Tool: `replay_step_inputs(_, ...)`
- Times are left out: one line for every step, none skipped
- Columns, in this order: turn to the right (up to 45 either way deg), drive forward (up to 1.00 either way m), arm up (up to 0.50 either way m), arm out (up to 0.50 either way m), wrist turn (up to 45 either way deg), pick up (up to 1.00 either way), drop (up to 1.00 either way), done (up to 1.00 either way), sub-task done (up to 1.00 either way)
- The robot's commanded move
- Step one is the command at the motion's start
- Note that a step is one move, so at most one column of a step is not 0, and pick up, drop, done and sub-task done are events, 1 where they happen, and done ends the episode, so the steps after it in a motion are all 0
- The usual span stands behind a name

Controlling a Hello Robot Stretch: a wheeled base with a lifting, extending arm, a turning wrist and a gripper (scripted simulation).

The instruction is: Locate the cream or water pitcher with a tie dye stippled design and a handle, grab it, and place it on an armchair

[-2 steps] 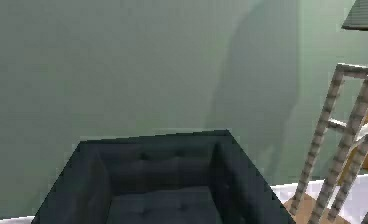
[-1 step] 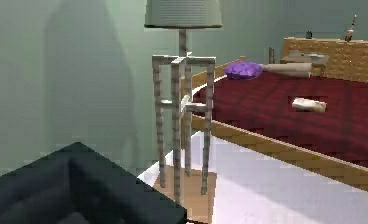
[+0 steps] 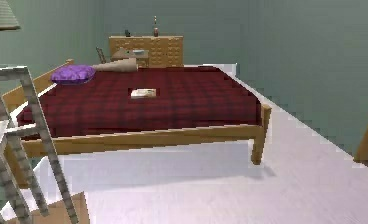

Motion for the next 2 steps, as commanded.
replay_step_inputs(36.0, 0.0, 0.0, 0.0, 0.0, 0.0, 0.0, 0.0, 0.0)
replay_step_inputs(45.0, 0.0, 0.0, 0.0, 0.0, 0.0, 0.0, 0.0, 0.0)
